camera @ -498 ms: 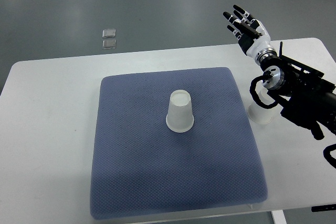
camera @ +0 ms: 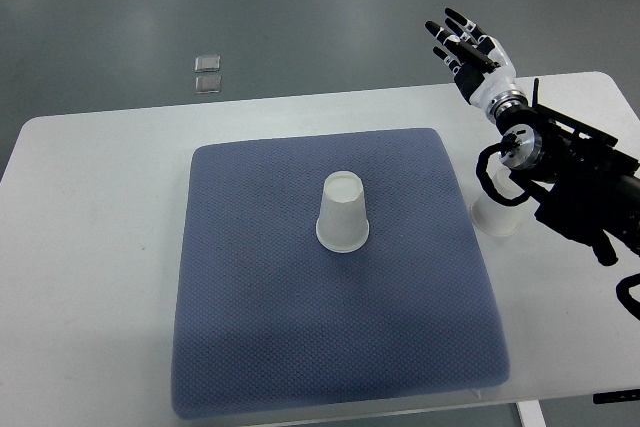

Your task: Stack paper cups

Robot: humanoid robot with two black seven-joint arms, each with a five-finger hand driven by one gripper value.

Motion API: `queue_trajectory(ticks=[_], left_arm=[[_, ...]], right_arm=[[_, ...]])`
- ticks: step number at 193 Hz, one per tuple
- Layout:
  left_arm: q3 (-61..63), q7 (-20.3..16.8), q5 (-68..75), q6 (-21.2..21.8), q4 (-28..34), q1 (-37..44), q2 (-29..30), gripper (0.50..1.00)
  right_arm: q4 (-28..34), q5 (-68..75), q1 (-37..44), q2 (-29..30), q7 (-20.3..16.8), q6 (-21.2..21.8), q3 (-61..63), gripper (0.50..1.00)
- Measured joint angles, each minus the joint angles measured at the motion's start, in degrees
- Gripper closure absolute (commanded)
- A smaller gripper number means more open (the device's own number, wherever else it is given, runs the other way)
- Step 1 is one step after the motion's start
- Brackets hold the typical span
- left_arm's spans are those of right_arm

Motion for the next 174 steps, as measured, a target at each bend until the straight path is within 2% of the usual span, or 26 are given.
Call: queue_trajectory(ticks=[101,135,174], left_arm=[[-0.04,0.0,0.03,0.0,-0.05,0.19,0.0,0.5],[-0.04,0.0,0.03,0.0,-0.04,0.2,0.0,0.5],[-0.04,0.0,0.01,0.0,-0.04,0.19,0.0,0.5]], right_arm=[[-0.11,0.0,1.36,-0.7,0.0,-0.15,-0.17,0.581],[0.16,-0.46,2.33,-3.4,-0.08,-0.83,-0.87,0.581],[1.19,-10.2,3.62,-5.81,-0.45,-2.77,-1.2,0.583]])
